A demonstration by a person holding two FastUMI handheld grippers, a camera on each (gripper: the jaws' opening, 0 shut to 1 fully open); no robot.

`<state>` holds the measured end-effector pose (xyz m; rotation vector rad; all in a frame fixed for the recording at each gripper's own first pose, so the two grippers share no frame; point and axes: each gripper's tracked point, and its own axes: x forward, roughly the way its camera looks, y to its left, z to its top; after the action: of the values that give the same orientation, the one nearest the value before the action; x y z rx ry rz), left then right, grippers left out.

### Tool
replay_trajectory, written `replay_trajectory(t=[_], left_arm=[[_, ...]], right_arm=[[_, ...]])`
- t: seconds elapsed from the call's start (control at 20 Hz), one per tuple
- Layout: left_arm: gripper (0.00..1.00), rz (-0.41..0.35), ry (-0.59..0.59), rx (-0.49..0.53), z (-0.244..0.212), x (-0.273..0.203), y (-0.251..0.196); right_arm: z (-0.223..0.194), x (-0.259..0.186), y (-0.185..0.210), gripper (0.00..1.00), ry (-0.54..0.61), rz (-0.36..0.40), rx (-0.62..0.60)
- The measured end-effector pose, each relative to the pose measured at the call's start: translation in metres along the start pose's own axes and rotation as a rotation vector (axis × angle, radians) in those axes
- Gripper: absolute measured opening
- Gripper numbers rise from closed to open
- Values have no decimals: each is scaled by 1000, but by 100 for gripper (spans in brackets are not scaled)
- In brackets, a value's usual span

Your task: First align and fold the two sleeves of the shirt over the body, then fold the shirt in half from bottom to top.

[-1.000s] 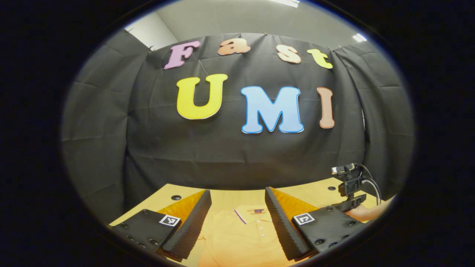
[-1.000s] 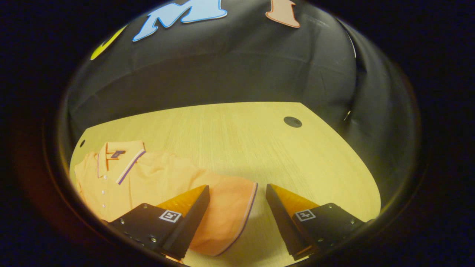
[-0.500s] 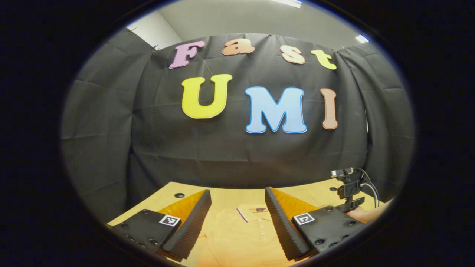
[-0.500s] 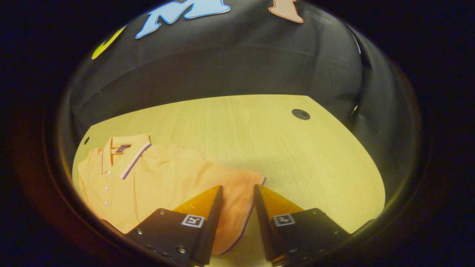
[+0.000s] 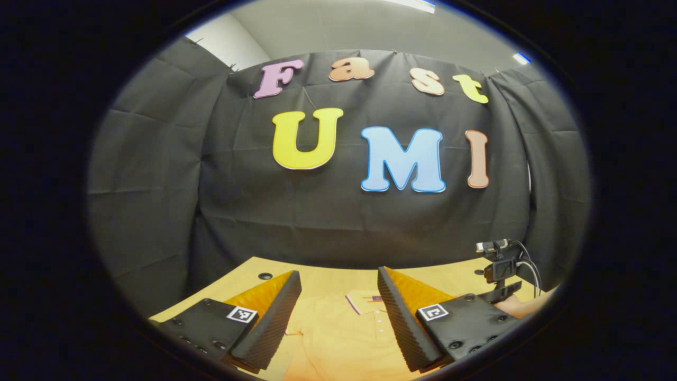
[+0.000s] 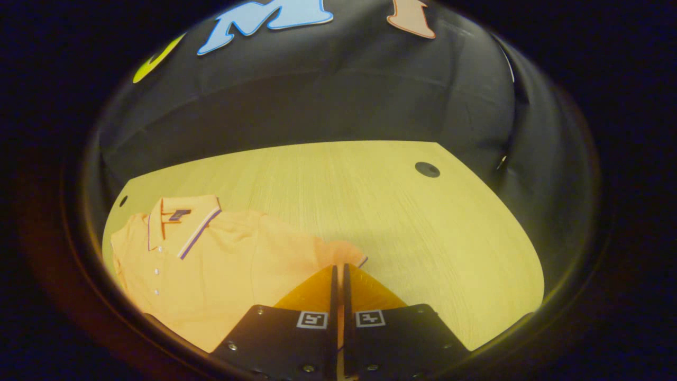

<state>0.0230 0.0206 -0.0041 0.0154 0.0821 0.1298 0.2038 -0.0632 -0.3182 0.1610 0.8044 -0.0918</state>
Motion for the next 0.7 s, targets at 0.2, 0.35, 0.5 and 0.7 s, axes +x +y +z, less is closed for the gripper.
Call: replay_trajectory(t=[0.2,0.35,0.5,0.7], left_arm=[[93,6,-4,-13,-1,-6,6],[93,10,-7,-22,-2,-12,10],[93,19,-15,-24,-1,-16,18],[95,32,-18,-20,-1,-19,31]], right_arm=[[24,-21,15,5,-71,25,-43],[40,-37,36,5,-120,65,-77],[48,-50,62,5,-146,105,-112],[38,-58,93,5,-129,152,-147]])
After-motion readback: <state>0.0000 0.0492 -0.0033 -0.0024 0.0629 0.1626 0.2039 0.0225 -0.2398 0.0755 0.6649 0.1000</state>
